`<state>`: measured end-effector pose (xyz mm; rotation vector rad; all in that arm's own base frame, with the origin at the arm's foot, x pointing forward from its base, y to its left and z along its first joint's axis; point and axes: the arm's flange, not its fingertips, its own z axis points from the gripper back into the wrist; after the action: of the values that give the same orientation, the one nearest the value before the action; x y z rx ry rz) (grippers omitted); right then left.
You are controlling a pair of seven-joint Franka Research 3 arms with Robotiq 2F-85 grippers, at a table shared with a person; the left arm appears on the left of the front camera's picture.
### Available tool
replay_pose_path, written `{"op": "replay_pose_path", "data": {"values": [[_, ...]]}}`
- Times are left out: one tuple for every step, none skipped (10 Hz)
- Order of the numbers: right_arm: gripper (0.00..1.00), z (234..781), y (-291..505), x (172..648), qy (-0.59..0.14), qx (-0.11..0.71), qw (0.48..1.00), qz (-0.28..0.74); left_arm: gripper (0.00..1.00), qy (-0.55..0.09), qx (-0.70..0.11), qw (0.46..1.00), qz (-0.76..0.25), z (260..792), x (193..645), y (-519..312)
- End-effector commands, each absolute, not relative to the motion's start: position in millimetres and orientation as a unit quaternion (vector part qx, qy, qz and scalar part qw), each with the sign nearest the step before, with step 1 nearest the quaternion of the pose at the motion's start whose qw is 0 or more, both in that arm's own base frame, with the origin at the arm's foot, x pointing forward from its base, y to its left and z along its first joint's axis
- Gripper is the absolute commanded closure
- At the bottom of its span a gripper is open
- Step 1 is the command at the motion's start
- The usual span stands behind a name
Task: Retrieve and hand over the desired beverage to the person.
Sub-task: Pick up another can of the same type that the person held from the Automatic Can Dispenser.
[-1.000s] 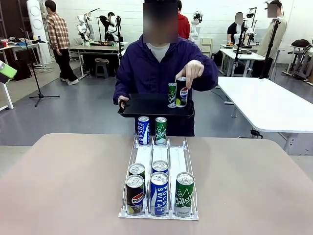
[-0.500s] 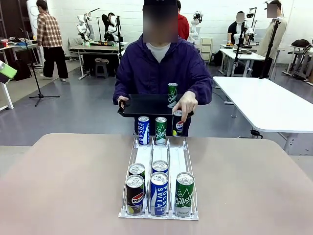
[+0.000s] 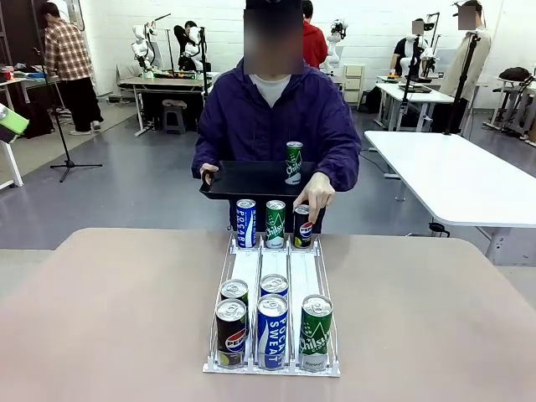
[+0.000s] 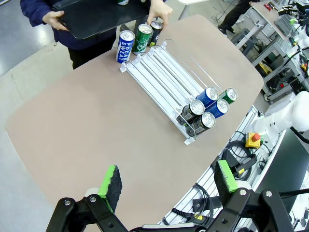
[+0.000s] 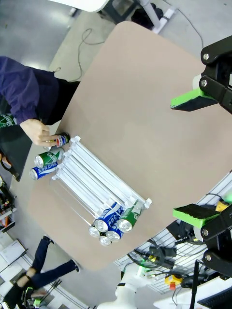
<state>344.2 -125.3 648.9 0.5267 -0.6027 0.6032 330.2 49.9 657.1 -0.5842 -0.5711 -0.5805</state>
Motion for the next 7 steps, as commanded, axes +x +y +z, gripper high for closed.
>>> {"op": "replay_pose_path", "data": {"values": [[0.0, 649.3, -124.3, 346.0, -0.292, 0.258, 0.873, 0.294, 0.0, -0.277, -0.282, 0.873, -0.284, 657.9, 330.3, 51.5], [0.0, 649.3, -124.3, 346.0, -0.292, 0.258, 0.873, 0.294, 0.0, -0.277, -0.282, 0.873, -0.284, 657.9, 330.3, 51.5], [0.0, 649.3, -124.3, 346.0, -0.292, 0.258, 0.873, 0.294, 0.0, -0.277, -0.282, 0.873, -0.284, 657.9, 330.3, 51.5], [0.0, 649.3, -124.3, 346.0, -0.292, 0.258, 0.873, 0.294, 0.0, -0.277, -0.282, 0.873, -0.284, 657.9, 330.3, 51.5], [0.0, 649.3, -124.3, 346.0, -0.292, 0.258, 0.873, 0.294, 0.0, -0.277, -0.282, 0.873, -0.284, 657.9, 330.3, 51.5], [0.0, 649.3, -124.3, 346.0, -0.292, 0.258, 0.873, 0.294, 0.0, -0.274, -0.28, 0.877, -0.278, 657.1, 330.2, 49.9], [0.0, 649.3, -124.3, 346.0, -0.292, 0.258, 0.873, 0.294, 0.0, -0.256, -0.257, 0.881, -0.304, 659.5, 329.6, 29.9]]}}
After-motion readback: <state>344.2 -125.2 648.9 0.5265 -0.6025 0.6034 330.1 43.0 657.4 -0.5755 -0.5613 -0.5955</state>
